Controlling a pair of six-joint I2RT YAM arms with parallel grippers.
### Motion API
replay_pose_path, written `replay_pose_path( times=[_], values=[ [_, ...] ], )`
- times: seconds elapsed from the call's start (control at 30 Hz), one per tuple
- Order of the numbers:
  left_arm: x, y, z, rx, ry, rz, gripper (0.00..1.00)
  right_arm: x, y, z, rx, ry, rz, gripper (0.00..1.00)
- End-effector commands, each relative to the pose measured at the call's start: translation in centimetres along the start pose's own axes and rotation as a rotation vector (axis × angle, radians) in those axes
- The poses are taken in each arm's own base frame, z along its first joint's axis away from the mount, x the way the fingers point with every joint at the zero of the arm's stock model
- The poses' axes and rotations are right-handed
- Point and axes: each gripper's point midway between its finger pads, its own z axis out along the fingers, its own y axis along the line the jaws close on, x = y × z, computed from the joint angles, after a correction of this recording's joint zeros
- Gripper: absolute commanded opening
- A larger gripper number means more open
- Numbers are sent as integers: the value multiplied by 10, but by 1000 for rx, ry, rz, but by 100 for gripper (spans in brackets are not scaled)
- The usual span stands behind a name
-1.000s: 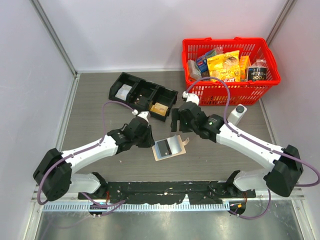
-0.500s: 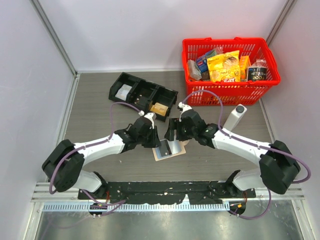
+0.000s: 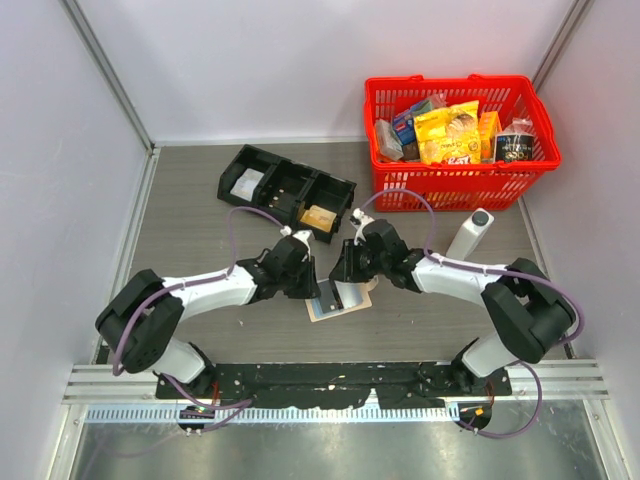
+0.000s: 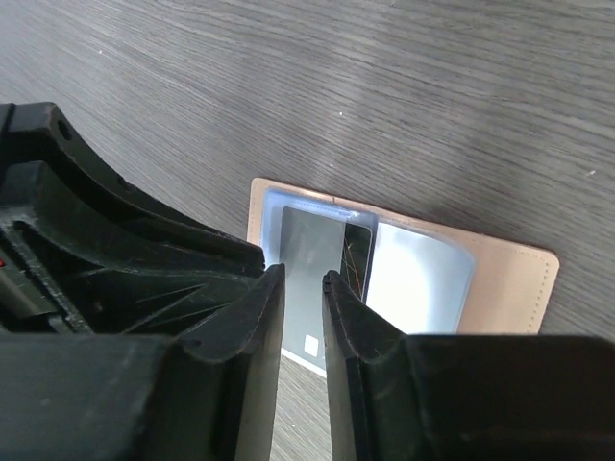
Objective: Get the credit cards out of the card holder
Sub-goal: Remove the credit card from the card holder.
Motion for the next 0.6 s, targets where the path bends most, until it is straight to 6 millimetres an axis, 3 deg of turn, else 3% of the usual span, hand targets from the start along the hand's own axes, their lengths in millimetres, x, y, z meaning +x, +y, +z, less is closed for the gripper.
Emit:
replay_pose_path(
  times=[0.0, 0.23, 0.57],
  values=[
    [-2, 3, 6, -23, 6, 8, 18, -2, 6, 5, -106, -9, 28, 27],
    [6, 9, 12, -42, 38, 3, 17, 14, -11, 11, -103, 35, 68, 27],
    [16, 18, 13, -67, 66, -3, 17, 32, -13, 23, -185, 97, 121, 27]
  ],
)
